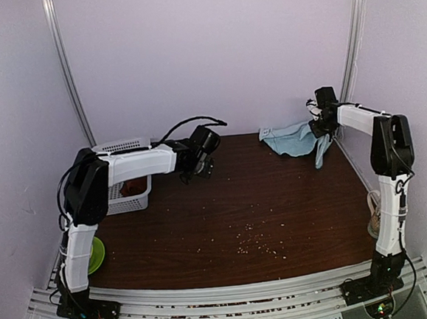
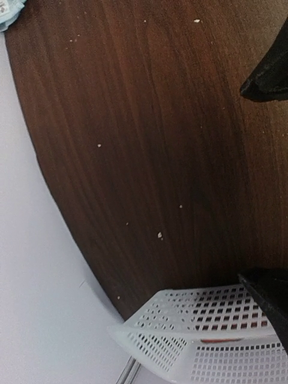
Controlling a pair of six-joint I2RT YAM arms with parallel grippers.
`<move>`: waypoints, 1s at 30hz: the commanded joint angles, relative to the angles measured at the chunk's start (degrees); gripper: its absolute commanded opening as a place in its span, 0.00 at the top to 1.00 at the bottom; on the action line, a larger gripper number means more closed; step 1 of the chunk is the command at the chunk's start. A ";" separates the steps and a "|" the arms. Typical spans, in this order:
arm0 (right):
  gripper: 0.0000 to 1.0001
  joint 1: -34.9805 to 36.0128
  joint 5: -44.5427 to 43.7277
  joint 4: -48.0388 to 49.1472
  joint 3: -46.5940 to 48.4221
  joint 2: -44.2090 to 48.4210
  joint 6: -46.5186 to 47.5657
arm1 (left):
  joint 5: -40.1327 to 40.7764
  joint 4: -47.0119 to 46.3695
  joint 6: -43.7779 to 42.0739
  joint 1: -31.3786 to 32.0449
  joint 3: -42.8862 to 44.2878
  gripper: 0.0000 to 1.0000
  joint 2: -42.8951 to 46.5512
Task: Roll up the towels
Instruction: Pick up the towel from the corner of the board, then move the towel to the center of the board, then move the bin to the corner of the board.
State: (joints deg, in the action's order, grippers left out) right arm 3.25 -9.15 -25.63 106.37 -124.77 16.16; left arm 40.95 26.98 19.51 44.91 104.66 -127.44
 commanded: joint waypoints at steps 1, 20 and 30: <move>1.00 4.44 4.81 2.40 -6.25 9.39 0.07 | -6.08 -0.89 2.11 -4.04 2.53 0.02 -3.19; 1.00 17.60 12.61 2.94 -27.39 32.93 -0.94 | -6.54 -1.33 7.65 -16.28 6.22 0.02 -10.48; 1.00 18.88 14.25 2.25 -27.74 34.15 -1.03 | -4.37 -0.98 9.26 -18.44 -3.06 0.02 -4.22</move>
State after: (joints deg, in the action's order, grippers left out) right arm 21.52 3.77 -23.86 79.09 -92.44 16.05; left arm 33.91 25.15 27.51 27.94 104.27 -136.22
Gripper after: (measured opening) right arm 0.037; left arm 0.978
